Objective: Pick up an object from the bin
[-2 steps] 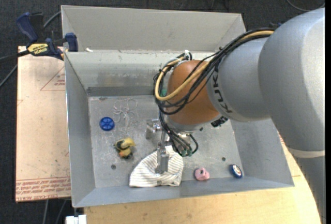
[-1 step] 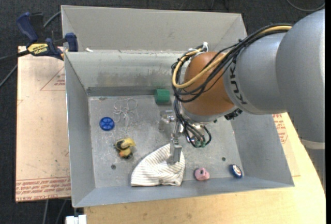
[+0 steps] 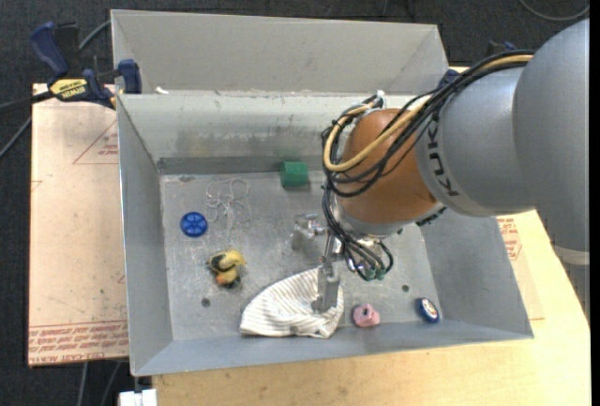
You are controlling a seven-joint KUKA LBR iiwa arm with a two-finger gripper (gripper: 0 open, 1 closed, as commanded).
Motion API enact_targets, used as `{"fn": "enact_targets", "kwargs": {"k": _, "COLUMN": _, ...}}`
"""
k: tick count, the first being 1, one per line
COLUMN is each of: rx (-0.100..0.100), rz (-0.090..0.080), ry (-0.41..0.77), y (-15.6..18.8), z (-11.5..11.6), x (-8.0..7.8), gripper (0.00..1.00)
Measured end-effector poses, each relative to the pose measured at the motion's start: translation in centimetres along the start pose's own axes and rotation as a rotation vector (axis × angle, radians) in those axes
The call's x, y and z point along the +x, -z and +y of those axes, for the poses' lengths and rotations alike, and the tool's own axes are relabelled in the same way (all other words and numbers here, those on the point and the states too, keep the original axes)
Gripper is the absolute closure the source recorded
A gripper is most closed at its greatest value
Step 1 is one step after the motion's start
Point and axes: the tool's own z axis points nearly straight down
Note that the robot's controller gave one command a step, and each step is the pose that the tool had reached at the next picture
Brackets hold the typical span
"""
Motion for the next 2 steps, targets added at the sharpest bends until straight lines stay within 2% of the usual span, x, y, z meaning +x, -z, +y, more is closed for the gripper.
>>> {"fn": "enact_targets", "kwargs": {"k": 1, "rx": 0.003, "rz": -0.012, "ry": 0.082, "y": -0.39, "z": 0.02, "x": 1.22, "gripper": 1.0}}
{"fn": "enact_targets", "kwargs": {"k": 2, "rx": 0.003, "rz": -0.012, "ry": 0.082, "y": -0.39, "z": 0.02, "x": 1.21, "gripper": 1.0}}
